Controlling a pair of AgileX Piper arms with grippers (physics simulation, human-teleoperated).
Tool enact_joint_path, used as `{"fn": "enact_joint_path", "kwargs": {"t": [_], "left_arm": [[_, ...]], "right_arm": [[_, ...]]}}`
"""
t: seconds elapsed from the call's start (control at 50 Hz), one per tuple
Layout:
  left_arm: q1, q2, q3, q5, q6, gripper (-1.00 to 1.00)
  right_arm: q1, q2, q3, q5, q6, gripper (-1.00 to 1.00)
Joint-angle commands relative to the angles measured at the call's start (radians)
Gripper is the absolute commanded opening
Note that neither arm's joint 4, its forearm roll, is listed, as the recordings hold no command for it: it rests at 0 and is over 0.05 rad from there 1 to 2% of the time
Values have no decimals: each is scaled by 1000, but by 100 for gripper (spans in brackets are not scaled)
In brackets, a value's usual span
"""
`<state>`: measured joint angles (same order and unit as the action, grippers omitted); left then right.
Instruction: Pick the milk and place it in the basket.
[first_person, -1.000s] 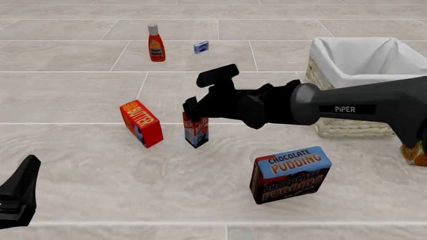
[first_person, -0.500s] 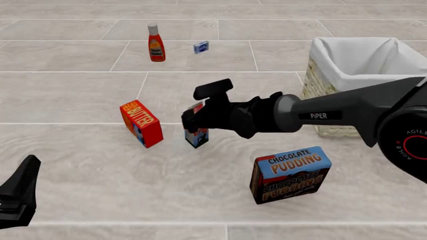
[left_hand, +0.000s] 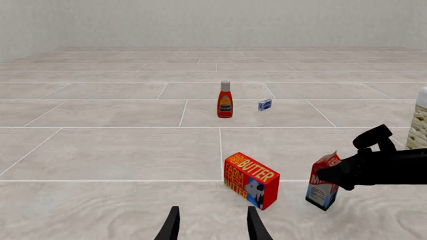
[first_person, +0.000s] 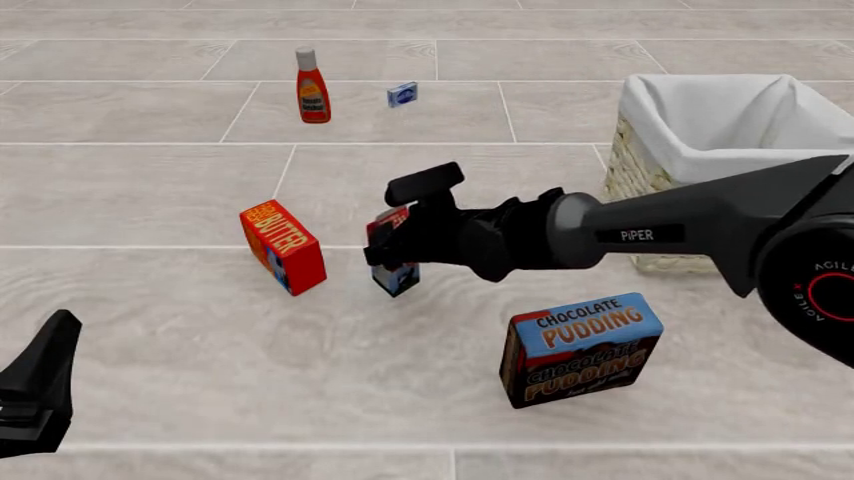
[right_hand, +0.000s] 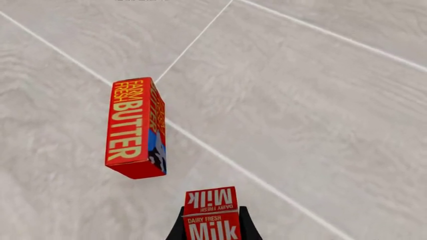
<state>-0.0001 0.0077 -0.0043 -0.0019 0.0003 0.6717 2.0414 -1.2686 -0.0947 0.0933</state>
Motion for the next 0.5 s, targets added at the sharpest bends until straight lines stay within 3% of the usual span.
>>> {"fn": "enact_joint_path", "kwargs": {"t": [0.02, 0.5], "left_arm": [[0, 0, 0, 0, 0, 100], [0, 0, 0, 0, 0, 100]], "right_arm": [[-5, -65, 1, 16, -23, -100], [-64, -249, -23, 123, -96, -100]]}}
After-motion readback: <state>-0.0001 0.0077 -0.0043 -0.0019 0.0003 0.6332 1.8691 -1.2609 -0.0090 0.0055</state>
